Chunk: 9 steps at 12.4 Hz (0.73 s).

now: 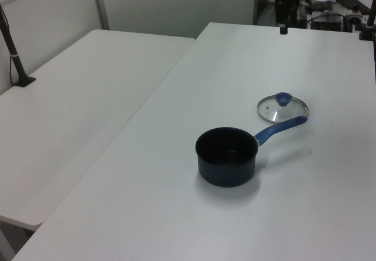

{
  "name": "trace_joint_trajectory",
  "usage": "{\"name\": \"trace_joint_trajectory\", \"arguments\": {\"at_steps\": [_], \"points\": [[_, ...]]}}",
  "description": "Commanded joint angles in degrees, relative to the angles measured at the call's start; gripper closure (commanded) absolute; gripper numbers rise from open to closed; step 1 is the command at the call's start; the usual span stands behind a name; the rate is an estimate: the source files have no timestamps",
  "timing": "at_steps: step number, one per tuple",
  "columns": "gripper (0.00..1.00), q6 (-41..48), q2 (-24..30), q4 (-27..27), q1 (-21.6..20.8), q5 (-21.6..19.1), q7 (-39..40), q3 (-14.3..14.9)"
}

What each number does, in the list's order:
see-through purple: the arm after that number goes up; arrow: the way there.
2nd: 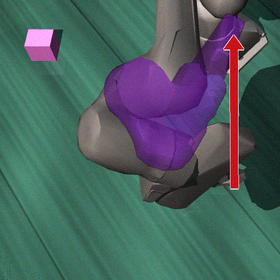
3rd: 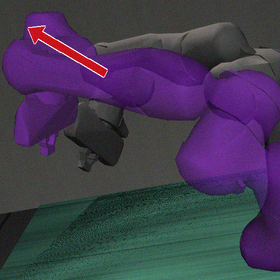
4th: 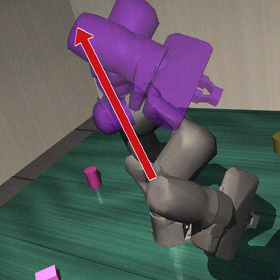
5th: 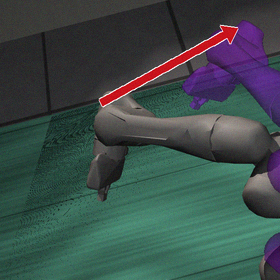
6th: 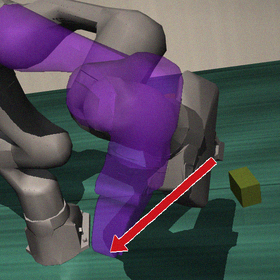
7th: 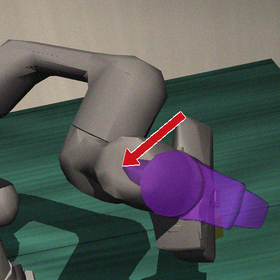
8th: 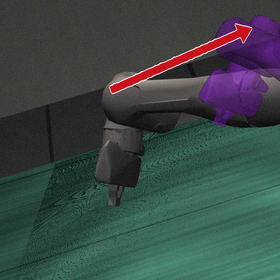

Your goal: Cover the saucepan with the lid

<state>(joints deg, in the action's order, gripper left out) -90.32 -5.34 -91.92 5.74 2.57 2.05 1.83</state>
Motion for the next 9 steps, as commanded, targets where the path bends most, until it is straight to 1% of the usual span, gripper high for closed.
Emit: {"name": "trace_joint_trajectory", "arguments": {"at_steps": [1,5,7,9], "points": [[0.0,0.9,0.5,0.3,-0.1,-1.1,1.5,0.4],[0.0,1.0,0.9,0.3,0.0,-0.4,2.3,0.5],[0.0,1.2,0.9,1.6,0.0,-0.6,2.4,1.2],[0.0,0.9,0.5,1.6,-0.1,-1.0,2.3,1.2]]}}
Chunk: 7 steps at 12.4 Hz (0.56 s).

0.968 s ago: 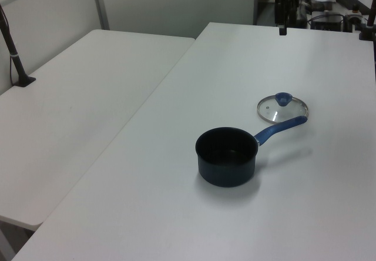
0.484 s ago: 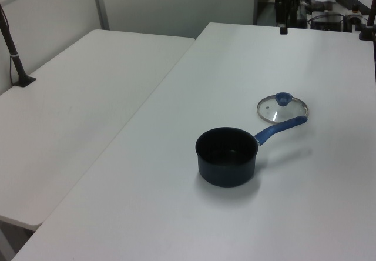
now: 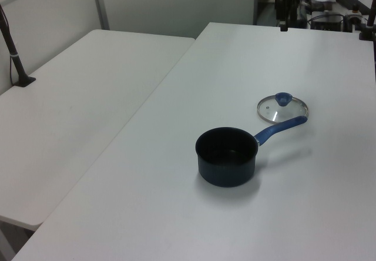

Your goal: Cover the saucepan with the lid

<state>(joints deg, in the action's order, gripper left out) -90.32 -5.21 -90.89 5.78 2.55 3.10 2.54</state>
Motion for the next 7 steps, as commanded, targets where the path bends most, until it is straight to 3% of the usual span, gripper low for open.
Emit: {"name": "trace_joint_trajectory", "arguments": {"at_steps": [1,5,7], "points": [[0.0,0.7,0.1,0.5,-0.2,-1.1,1.4,0.4],[0.0,-0.6,-1.4,0.5,-0.9,-1.1,0.5,-0.3],[0.0,-1.3,-2.5,0.5,-3.8,-0.9,0.4,-0.4]]}}
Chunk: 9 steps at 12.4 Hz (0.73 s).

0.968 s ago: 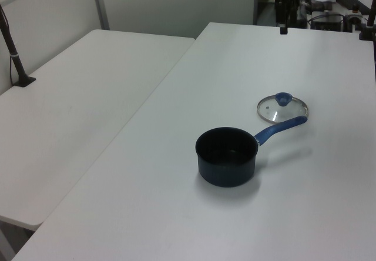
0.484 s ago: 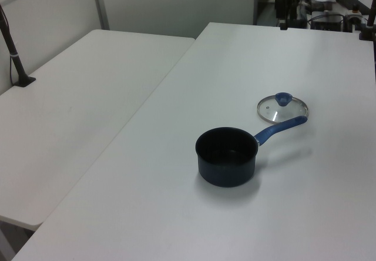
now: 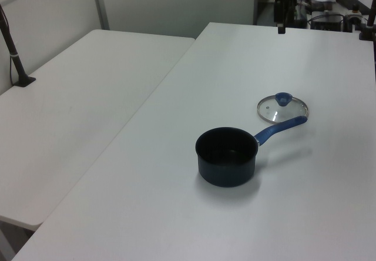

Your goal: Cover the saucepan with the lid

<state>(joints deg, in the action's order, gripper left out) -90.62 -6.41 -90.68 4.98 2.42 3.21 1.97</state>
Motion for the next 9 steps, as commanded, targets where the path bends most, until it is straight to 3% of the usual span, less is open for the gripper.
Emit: {"name": "trace_joint_trajectory", "arguments": {"at_steps": [1,6,8,9], "points": [[0.0,-1.0,-1.6,0.2,-3.7,-0.7,0.3,0.1],[0.0,-2.4,-1.9,-4.3,-3.9,-0.2,2.3,0.1],[0.0,-8.4,-0.6,-10.5,-4.4,-0.2,2.3,0.1],[0.0,-12.3,0.9,-16.3,-4.9,0.1,2.3,0.1]]}}
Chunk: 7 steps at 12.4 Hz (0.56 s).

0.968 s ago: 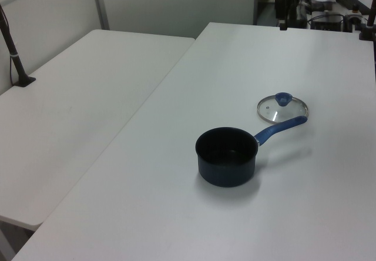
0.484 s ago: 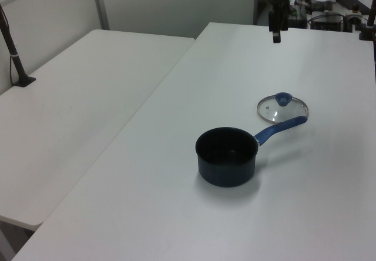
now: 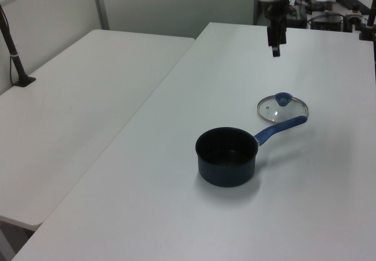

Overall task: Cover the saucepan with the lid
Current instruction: 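Move the gripper over the glass lid and lower toward its blue knob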

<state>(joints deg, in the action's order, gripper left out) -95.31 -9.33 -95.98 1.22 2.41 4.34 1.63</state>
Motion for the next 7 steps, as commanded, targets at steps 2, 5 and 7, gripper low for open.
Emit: {"name": "trace_joint_trajectory", "arguments": {"at_steps": [2,5,7], "points": [[0.0,-18.1,6.6,-20.6,-1.8,0.8,1.2,0.4],[0.0,-21.5,6.6,-24.9,-1.8,2.4,1.4,0.4],[0.0,-25.9,6.4,-28.0,-1.8,2.8,1.4,0.4]]}}
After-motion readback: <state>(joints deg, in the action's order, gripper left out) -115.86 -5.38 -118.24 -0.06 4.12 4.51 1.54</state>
